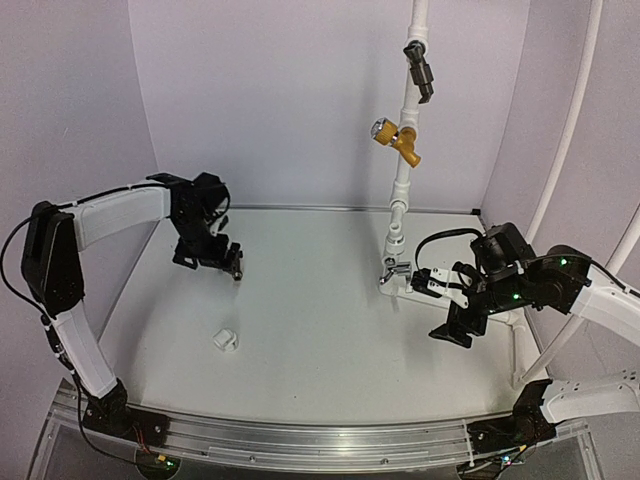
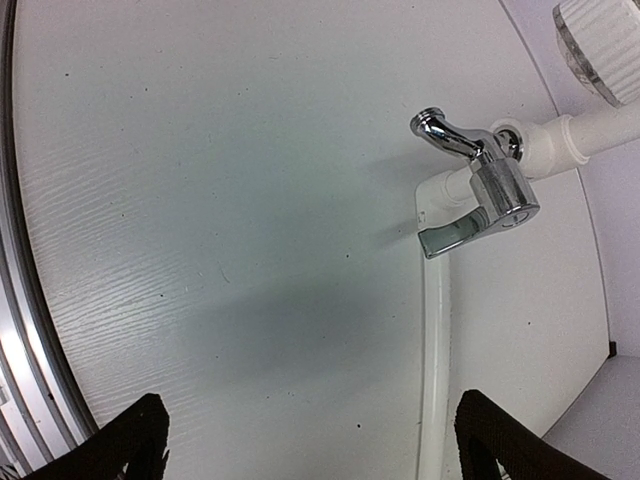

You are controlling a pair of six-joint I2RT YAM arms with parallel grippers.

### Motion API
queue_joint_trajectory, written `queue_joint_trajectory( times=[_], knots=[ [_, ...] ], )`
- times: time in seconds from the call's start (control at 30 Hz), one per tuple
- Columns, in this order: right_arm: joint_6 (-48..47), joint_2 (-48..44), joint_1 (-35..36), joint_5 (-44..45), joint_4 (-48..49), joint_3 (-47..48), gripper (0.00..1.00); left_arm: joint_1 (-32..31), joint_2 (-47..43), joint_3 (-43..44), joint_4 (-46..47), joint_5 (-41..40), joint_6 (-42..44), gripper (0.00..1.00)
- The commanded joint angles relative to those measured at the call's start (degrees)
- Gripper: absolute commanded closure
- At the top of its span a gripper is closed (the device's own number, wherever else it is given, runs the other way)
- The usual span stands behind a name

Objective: Install the water faucets

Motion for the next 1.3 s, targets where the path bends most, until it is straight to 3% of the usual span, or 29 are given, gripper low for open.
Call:
queue_joint_trajectory(
  times=[0.0,0.13,0.27,0.47,0.93,1.27],
  knots=[
    [0.7,-1.0,0.4,1.0,0.9,1.5,0.03,7.7,-1.9,1.6,9.7,1.1,-0.2,0.00],
    [1.0,-1.2,0.4,2.1,1.2,1.5,0.03,11.7,1.1,1.8,14.8,2.8,-4.3,0.04],
    [1.5,-1.8,0.4,3.7,1.6,0.6,0.03,11.3,2.5,-1.5,21.0,7.2,-10.1,0.21],
    [2.3,-2.6,0.4,3.5,2.7,-0.4,0.03,8.4,1.5,-8.1,29.1,4.0,-14.6,0.37],
    [2.9,-3.3,0.4,3.4,4.4,-0.6,0.04,5.6,13.7,-5.0,32.7,3.1,-15.7,0.44],
    [4.1,-4.1,0.4,4.4,5.4,-0.3,0.04,5.6,19.8,-0.2,31.8,-1.9,-15.5,0.51]
  ],
)
